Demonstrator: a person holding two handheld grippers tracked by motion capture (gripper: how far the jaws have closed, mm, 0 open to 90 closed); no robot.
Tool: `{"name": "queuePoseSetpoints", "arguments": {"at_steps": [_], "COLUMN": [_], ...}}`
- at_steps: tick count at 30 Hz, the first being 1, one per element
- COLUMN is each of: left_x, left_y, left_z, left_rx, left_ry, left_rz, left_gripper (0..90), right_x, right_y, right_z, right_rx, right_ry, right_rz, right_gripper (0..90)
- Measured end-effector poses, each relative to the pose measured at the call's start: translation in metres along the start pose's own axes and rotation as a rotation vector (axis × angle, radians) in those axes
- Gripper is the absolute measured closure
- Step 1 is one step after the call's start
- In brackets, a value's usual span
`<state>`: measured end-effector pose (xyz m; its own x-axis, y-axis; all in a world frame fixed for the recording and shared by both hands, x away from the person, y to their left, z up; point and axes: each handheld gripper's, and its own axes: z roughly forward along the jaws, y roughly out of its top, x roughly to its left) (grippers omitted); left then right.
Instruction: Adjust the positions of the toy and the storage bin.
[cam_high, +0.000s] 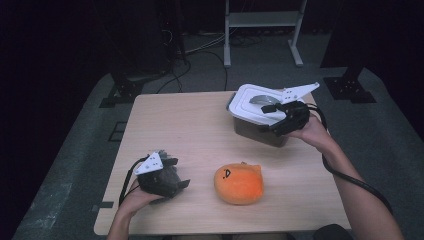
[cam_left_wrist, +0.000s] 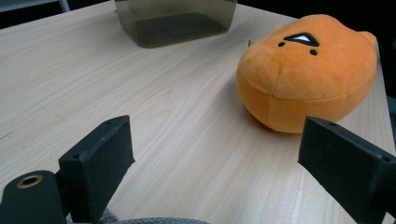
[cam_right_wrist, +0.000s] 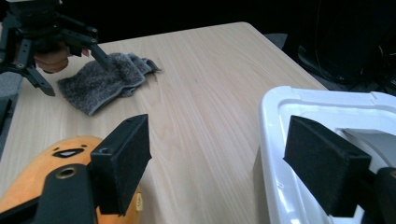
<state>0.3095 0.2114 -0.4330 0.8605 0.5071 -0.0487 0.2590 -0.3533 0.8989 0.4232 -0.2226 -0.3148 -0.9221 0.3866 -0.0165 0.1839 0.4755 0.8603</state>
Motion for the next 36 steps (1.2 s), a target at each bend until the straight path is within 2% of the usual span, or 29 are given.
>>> {"name": "queuePoseSetpoints", "arguments": {"at_steps": [12, 28, 36], "left_x": [-0.001, -0.001, -0.001], "left_y": [-0.001, -0.003, -0.004], "left_z": [0.003, 0.004, 0.004], "left_rx": [0.012, 0.018, 0.019], "left_ry": [-0.005, -0.017, -0.02], "left_rz": [-0.004, -0.007, -0.01], "left_gripper": [8.9, 8.9, 8.9], "right_x": [-0.014, -0.022, -0.027], "right_y": [-0.001, -0.01, -0.009], "right_z": [-0.001, 0.028, 0.032], "right_rx": [0.016, 0.057, 0.066], "right_ry": [-0.027, -0.025, -0.036], "right_rz": [0.006, -0.002, -0.006], "right_gripper": [21.5, 28.3, 33.5]}}
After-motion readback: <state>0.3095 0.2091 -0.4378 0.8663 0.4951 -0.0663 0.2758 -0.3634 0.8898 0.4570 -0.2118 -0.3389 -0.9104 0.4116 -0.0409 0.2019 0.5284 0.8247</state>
